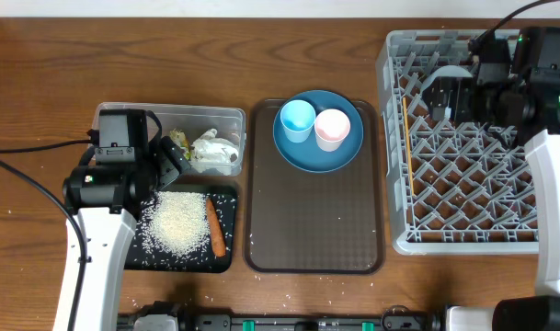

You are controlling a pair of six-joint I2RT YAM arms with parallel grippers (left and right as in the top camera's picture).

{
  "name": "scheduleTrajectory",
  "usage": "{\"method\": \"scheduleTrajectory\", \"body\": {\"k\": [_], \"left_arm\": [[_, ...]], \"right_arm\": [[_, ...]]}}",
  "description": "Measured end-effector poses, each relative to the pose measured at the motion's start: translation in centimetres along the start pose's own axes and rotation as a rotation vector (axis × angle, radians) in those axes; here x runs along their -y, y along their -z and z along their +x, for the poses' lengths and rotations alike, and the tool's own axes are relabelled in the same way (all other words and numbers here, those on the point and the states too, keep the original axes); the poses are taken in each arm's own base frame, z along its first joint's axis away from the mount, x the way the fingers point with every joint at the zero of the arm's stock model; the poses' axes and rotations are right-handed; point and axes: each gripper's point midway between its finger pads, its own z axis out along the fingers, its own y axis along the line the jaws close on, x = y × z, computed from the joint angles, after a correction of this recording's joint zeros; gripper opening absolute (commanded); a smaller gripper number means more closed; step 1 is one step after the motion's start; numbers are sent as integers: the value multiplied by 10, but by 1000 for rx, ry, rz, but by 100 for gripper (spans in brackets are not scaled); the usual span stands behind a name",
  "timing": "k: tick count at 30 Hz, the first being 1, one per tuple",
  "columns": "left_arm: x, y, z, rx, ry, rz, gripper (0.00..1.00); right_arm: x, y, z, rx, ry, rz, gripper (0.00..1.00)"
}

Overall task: Sort waste into correct bins and load items into the dishwasher rack
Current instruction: 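Reach the left gripper to the light-blue cup on the blue plate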

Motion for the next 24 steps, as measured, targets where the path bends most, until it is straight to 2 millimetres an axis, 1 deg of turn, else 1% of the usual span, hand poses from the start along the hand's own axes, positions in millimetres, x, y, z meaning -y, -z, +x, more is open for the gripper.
{"method": "scheduleTrajectory", "body": {"k": [2, 4, 5, 8, 10, 13, 16, 20, 22, 24], "left_arm": [[0, 0, 0, 1, 0, 0, 96], [2, 0, -2, 10, 1, 6, 96], [3, 0, -5, 20, 3, 14, 98], [10, 1, -13, 53, 8, 42, 98], [17, 1, -13, 46, 8, 79, 99], [32, 3, -4, -5, 9, 166, 79], [53, 7, 6, -48, -21, 254, 66], [88, 15, 28, -85, -109, 350, 62], [106, 18, 40, -104, -162, 389, 59], [122, 20, 48, -122, -207, 412, 58]], "right_arm": [[-2, -1, 6, -25, -16, -16, 99], [-4, -1, 7, -29, -23, -26, 99], [-5, -1, 7, -30, -24, -31, 99], [-6, -1, 7, -30, -25, -40, 99], [-7, -1, 7, -30, -25, -44, 99], [-8, -1, 7, -30, -27, -47, 99], [-8, -1, 7, -30, -28, -47, 99], [-8, -1, 7, -30, -28, -47, 99], [-8, -1, 7, -30, -28, -47, 99], [-8, -1, 7, -30, -28, -47, 99]]}}
